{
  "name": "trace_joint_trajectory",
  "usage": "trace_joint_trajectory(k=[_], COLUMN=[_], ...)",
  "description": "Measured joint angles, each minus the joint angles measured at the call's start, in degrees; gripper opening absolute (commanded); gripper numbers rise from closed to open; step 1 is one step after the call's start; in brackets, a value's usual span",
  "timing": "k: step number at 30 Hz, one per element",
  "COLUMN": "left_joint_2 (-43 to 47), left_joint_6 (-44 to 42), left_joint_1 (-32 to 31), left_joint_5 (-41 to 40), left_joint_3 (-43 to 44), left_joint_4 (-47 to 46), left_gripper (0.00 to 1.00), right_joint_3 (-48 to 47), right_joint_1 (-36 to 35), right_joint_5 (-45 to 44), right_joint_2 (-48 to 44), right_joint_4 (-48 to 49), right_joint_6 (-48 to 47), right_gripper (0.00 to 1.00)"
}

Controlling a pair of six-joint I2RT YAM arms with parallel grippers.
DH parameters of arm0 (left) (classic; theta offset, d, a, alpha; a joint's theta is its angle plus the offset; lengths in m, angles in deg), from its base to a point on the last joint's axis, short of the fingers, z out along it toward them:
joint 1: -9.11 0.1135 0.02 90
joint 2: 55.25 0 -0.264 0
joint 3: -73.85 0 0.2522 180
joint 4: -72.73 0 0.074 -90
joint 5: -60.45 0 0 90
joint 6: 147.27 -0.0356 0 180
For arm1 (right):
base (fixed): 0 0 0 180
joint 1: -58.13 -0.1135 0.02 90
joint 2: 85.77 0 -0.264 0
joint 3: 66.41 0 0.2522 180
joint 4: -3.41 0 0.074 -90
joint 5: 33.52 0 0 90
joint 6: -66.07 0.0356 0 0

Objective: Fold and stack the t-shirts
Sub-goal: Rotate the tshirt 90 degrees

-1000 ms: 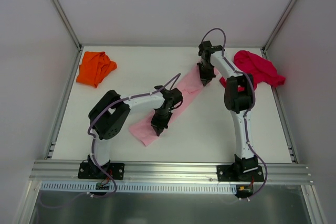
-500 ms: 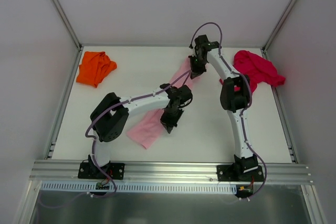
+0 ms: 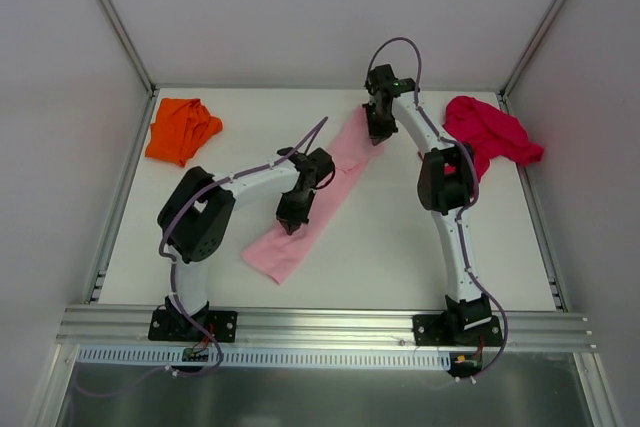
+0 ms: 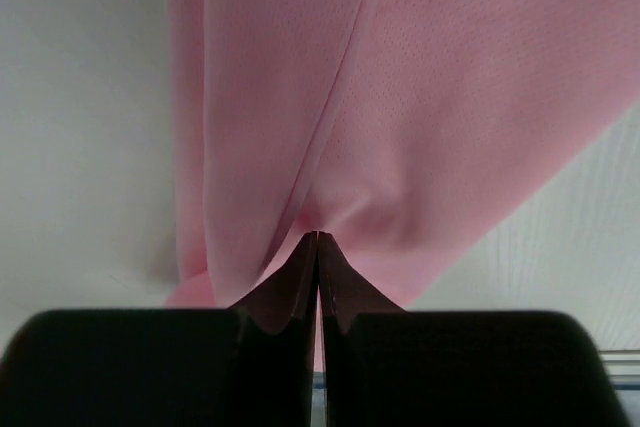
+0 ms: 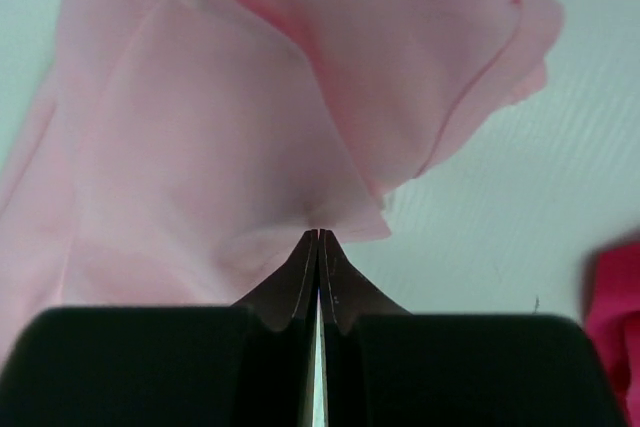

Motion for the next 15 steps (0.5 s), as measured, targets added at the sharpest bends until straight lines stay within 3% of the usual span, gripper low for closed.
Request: trace_joint_trajectory(k=[10,15], left_joint_2=[-1.2,0.8], left_joint_6=[0.9,1.3], left_joint_1=[0.1,0.2], left_joint_5=[0.8,1.8], left_joint_3=[-6.2,-8.7], left_joint_4=[-4.1,-5.9], left_gripper=[0.0,0.0], right_joint_3=[-1.7,-2.9], right_joint_1=[0.6,2.4], right_joint_5=[-14.9,-17.4], right_joint_2=[0.0,0.2], right_joint_4=[0.5,1.4], right_joint_6=[-2.1,-3.0], right_gripper=[0.01,0.01])
